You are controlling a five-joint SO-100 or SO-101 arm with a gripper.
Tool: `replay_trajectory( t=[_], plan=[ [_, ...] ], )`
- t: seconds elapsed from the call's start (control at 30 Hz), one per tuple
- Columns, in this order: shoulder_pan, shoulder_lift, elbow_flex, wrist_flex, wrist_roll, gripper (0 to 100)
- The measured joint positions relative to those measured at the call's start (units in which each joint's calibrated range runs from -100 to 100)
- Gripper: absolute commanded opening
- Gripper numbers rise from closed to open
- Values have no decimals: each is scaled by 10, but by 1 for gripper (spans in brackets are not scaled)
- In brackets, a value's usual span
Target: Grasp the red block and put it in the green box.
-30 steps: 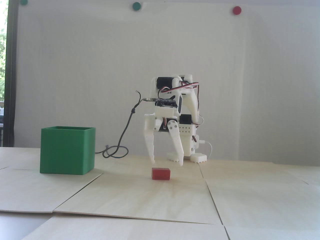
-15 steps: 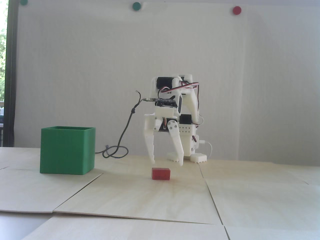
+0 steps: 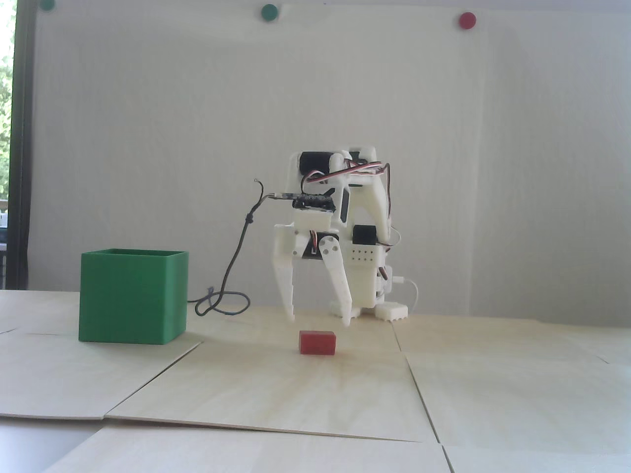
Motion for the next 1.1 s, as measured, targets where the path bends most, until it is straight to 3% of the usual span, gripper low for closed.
replay_trajectory(
  t=[1.1],
  plan=[
    [0, 54, -7, 0, 0, 27]
  ],
)
